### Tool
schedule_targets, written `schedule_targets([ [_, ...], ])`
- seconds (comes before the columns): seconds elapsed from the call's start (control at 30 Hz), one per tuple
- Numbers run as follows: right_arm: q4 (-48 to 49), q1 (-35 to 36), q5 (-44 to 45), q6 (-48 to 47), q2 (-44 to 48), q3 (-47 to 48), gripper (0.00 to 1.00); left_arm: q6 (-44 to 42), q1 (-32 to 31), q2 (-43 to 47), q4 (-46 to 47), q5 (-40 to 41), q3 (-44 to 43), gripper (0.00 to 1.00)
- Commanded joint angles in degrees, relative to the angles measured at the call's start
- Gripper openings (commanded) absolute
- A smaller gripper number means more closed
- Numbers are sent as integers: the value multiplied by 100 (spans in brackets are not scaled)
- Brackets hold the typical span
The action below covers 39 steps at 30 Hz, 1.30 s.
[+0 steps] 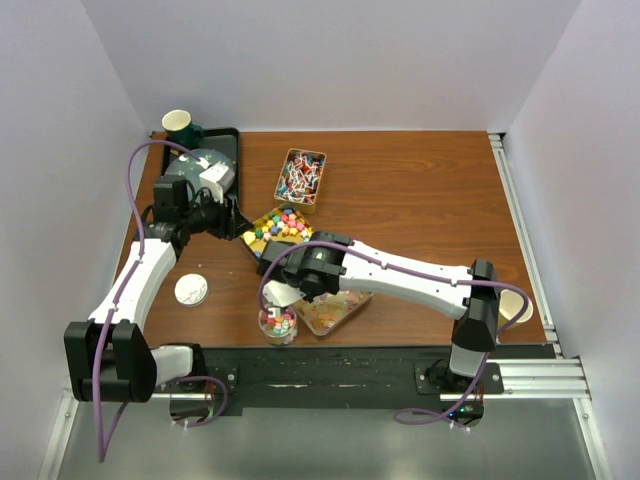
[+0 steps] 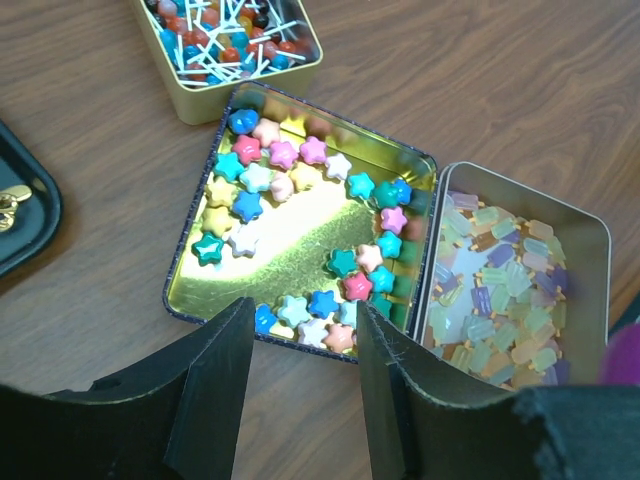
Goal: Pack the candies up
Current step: Place the fake candies in the packing bottle.
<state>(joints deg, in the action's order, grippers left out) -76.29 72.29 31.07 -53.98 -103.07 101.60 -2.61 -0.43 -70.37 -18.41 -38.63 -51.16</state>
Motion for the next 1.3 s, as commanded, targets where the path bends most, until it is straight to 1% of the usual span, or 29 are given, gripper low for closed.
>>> schedule_targets([
  [0.0, -1459, 267, 900, -446, -12, 203, 0, 24, 43, 111, 338, 172, 9, 50],
  [0.17, -1459, 470, 1505, -886, 67, -148, 0, 77, 43, 111, 312, 216, -131, 50],
  [0.4, -1450, 505, 1850, -1106, 6, -273, 0, 156, 183, 199, 321, 207, -184, 50],
  [0.53, -1468, 505, 1885, -1054, 6, -237, 0, 156, 183, 269, 356, 154, -97, 51],
  [0.8, -1476, 514, 1798, -729, 252, -598, 0, 200, 183, 217, 497, -101, 79, 52],
  [1.0, -1468, 470, 1499, -404, 357, -668, 0, 200, 174, 103, 514, -311, 71, 52],
  [1.07, -1459, 418, 1376, -281, 392, -677, 0, 200, 174, 85, 523, -513, 79, 52],
  [1.1, -1459, 374, 1149, -89, 393, -625, 0, 182, 174, 111, 523, -644, 88, 53],
  [1.13, -1459, 225, 999, 35, 366, -554, 0, 139, 166, 128, 506, -1002, 114, 53],
  [1.17, -1467, 120, 858, 341, 340, -397, 0, 121, 174, 181, 506, -1206, 123, 53],
  [1.2, -1468, -151, 709, 518, 322, -300, 0, 121, 174, 207, 497, -1391, 150, 54],
  [1.23, -1468, -302, 333, 702, 279, -186, 0, 138, 174, 243, 497, -1749, 193, 55],
  [1.27, -1459, -469, 138, 1078, 191, 42, 0, 156, 174, 260, 497, -1970, 237, 56],
])
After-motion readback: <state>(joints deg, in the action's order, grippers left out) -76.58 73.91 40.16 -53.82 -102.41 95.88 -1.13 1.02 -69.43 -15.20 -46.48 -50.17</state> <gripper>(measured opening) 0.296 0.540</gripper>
